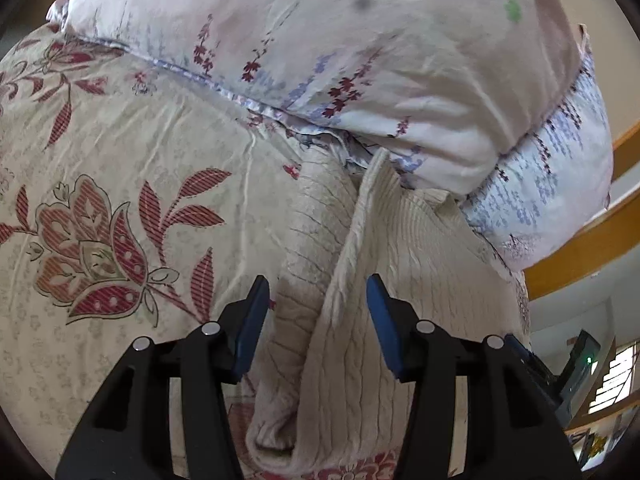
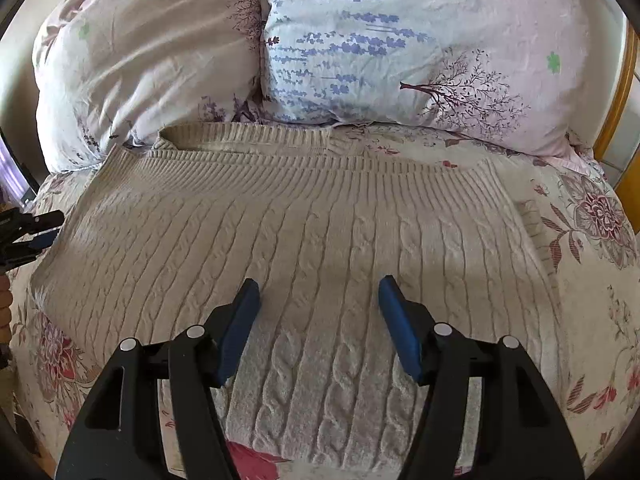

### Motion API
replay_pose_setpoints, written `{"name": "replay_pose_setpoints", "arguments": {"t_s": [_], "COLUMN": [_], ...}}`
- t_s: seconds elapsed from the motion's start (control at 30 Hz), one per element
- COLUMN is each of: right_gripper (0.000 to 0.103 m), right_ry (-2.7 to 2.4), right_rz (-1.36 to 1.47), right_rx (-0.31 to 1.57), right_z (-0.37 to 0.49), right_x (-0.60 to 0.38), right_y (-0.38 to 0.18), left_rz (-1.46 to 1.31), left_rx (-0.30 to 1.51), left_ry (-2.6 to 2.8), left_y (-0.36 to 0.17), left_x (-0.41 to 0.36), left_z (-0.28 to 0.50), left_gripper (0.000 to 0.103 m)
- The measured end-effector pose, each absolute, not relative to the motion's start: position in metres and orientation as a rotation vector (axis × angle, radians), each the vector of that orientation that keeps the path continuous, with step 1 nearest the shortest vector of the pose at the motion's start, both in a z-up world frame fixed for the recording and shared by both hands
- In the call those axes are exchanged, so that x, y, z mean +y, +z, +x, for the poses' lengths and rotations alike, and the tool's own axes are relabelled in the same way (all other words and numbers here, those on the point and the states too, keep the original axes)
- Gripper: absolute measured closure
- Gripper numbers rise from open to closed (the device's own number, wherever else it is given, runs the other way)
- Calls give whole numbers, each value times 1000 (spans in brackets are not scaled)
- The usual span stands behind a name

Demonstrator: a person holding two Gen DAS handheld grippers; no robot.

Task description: Fold small clothes

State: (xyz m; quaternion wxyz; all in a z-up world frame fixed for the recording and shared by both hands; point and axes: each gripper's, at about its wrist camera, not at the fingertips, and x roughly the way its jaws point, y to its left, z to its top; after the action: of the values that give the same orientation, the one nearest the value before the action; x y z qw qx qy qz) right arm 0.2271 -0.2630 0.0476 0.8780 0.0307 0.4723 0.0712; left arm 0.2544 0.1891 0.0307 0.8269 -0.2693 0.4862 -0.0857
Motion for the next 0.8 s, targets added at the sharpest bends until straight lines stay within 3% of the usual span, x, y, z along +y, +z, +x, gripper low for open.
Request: {"name": "replay_pose_setpoints", "arguments": {"t_s": [0.33,0.5,0.6,0.73,0.8], "right_gripper": [33,32,31,30,30], "right_ry": [160,174,177,181,185], "right_rz": [56,60,61,67,78], "right_rx": [987,985,981,977,978], "right_z": [229,229,229,228,228], "right_x": [-261,-261,-260,-260,-261], "right_y": [44,43,43,43,44], "left_rz": [-623,-655,-683,-720,-758], "left_rx": [1039,1041,1044,1054,1051], "left_ry": [-208,-224,-221,-229,-245], "left_y": [23,21,18,14,15], "left_x": [176,172,172,174,176], "left_z": [268,269,272,274,272], "left_gripper": [51,55,61,81,84]}}
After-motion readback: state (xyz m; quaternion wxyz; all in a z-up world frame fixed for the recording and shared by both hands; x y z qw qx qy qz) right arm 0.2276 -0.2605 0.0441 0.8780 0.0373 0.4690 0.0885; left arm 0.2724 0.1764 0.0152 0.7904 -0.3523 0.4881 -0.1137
